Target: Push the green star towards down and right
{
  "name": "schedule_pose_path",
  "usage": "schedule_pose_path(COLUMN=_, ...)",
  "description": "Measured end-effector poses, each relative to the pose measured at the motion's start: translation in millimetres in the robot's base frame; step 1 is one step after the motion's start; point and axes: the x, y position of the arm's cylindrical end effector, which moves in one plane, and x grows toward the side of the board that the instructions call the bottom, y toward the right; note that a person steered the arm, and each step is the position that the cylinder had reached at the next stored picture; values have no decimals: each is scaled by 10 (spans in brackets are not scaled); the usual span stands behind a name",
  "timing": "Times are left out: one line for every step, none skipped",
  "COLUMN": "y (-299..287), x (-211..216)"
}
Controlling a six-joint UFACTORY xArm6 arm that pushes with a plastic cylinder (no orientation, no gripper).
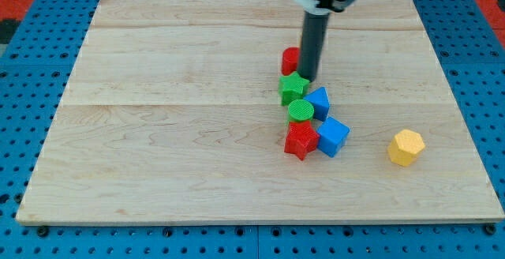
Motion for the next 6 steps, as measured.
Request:
schedule_pose_path(y=-322, x=80)
schedule_pose_path(y=-234, x=199)
schedule_pose_path(y=-518, x=58)
schedule_pose_path(y=-830, x=214)
schedule_pose_path(y=26, x=498)
schedule_pose_path(y=359, x=506)
